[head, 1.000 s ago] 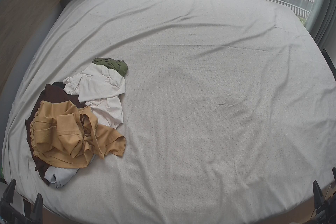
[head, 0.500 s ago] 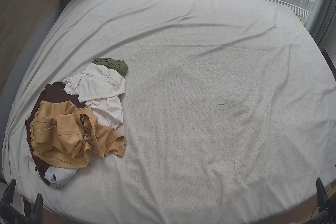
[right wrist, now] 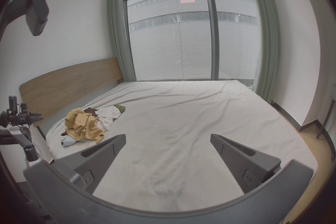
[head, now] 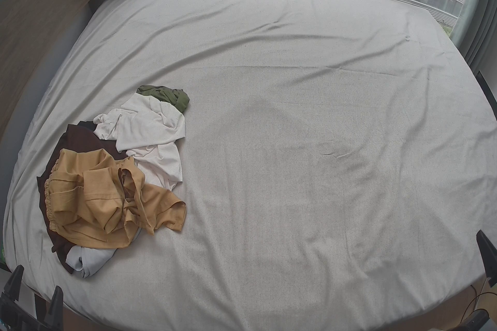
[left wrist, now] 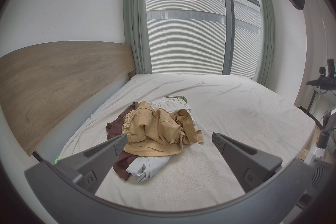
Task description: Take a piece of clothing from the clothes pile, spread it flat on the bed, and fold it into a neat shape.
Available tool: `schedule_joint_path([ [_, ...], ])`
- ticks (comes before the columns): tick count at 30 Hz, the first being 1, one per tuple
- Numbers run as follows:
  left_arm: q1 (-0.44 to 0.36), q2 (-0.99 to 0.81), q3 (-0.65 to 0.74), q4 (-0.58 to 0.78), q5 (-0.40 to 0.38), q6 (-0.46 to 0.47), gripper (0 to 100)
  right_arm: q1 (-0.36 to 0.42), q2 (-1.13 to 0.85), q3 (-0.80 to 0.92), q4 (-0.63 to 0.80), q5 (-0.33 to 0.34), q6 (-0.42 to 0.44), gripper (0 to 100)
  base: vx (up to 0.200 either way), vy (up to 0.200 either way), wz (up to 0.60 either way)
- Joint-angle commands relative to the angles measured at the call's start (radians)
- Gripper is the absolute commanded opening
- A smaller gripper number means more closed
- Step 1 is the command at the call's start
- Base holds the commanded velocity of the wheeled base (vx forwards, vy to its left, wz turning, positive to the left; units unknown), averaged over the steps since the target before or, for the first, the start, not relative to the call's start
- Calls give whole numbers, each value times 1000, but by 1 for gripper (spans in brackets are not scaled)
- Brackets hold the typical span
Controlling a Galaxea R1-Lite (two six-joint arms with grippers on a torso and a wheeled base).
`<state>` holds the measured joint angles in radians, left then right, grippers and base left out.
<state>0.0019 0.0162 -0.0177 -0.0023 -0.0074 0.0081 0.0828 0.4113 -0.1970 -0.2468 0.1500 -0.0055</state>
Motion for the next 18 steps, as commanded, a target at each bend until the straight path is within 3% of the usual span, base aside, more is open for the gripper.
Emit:
schedule_joint_path([
  [1, 0, -16, 18, -1, 0, 1, 100, 69, 248, -134, -26, 36, 16, 100, 0, 0, 0],
  [10, 0, -16, 18, -1, 0, 0, 100, 169, 491, -243, -71, 59, 76, 100, 0, 0, 0],
  [18, 0, -16, 18, -1, 0, 0, 100, 246, 741, -367, -197, 62, 203, 100, 0, 0, 0],
])
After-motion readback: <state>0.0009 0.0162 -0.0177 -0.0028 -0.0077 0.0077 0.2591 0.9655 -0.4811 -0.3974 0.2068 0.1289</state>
